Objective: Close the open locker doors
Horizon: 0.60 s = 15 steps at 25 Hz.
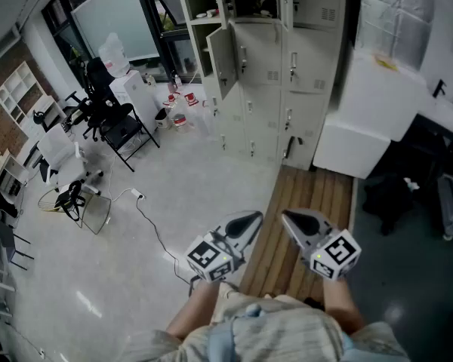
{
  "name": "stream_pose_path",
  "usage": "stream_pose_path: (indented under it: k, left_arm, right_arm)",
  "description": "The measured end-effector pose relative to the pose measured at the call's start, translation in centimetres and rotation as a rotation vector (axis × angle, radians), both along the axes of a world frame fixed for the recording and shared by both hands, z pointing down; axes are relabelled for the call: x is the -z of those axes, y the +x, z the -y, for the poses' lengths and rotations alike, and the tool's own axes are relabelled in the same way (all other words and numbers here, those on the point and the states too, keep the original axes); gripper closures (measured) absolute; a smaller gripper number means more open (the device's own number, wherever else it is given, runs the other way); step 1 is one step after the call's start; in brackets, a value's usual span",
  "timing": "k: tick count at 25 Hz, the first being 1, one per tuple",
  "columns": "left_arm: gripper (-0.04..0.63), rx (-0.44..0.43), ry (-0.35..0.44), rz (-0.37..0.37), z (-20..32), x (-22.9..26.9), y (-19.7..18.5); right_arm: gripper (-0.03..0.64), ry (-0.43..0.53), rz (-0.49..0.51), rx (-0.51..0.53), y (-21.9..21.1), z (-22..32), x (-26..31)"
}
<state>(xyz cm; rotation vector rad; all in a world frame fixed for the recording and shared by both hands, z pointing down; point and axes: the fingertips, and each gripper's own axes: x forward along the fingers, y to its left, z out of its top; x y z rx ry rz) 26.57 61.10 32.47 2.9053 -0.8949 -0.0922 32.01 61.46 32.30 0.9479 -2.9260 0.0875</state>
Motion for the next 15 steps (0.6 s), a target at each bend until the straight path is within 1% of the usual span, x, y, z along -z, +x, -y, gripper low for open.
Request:
stream_pose_path:
  k: [3, 5, 7, 10, 15]
  left_arm:
    - [0.592, 0.008, -0.01, -0.007, -0.14, 0.29, -0.15]
    - [0.592, 0.008, -0.011, 0.001, -0.1, 0.16, -0.31]
    - [0.592, 0.006, -0.007, 0.007, -0.13, 0.12, -0.41]
    - [0.592, 0.004, 0.008, -0.005, -0.08, 0.68, -0.37]
    - [0.592, 0.003, 0.008, 0.003, 0.29, 0.57, -0.19]
  right_arm:
    - [0.615, 0.006, -0.02, 0.004, -0.07, -0.07, -0.24]
    - [0.615, 0.006, -0.028, 0.009, -0.23, -0.1, -0.24]
    - [0.615, 0.011, -0.024, 0.013, -0.43, -0.19, -0.06]
    - [0.615, 0.017, -0.011, 0.016, -0.65, -0.17, 0.33]
    - [0.615, 0.009, -0.02, 0.021, -0.44, 0.17, 0.15]
